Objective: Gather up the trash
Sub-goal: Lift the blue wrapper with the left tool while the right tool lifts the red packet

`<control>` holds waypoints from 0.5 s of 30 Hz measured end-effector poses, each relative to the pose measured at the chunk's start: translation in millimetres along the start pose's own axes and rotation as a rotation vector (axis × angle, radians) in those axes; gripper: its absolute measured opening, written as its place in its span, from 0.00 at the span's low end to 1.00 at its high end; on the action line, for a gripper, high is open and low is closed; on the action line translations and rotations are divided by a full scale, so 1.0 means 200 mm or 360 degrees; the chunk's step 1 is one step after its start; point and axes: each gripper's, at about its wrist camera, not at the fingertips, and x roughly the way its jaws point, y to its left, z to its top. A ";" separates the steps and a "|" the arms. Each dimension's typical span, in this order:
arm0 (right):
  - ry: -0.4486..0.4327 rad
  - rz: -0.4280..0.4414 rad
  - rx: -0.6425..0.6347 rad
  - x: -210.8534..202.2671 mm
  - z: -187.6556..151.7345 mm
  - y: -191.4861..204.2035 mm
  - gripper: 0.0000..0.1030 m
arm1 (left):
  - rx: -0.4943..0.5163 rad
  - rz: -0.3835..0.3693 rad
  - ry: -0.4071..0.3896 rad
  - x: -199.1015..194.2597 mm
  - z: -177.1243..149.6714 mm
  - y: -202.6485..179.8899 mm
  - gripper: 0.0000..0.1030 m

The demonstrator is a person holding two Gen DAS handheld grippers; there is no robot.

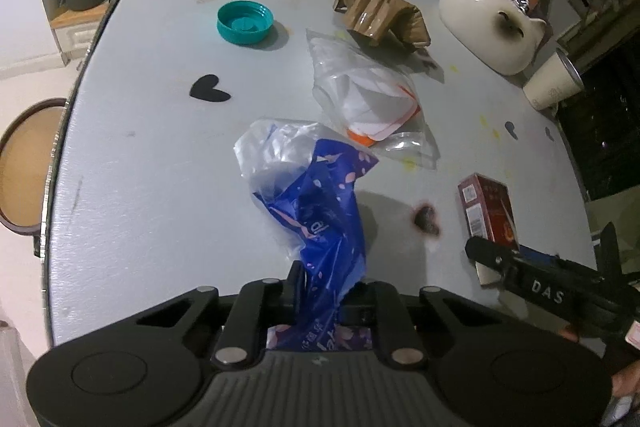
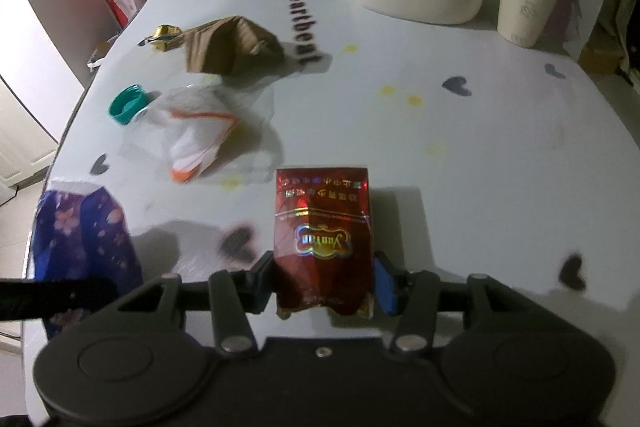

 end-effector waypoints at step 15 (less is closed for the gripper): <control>-0.0134 0.0011 -0.0060 -0.34 -0.09 0.16 0.49 | 0.0135 0.0079 -0.0218 -0.27 -0.12 0.03 0.14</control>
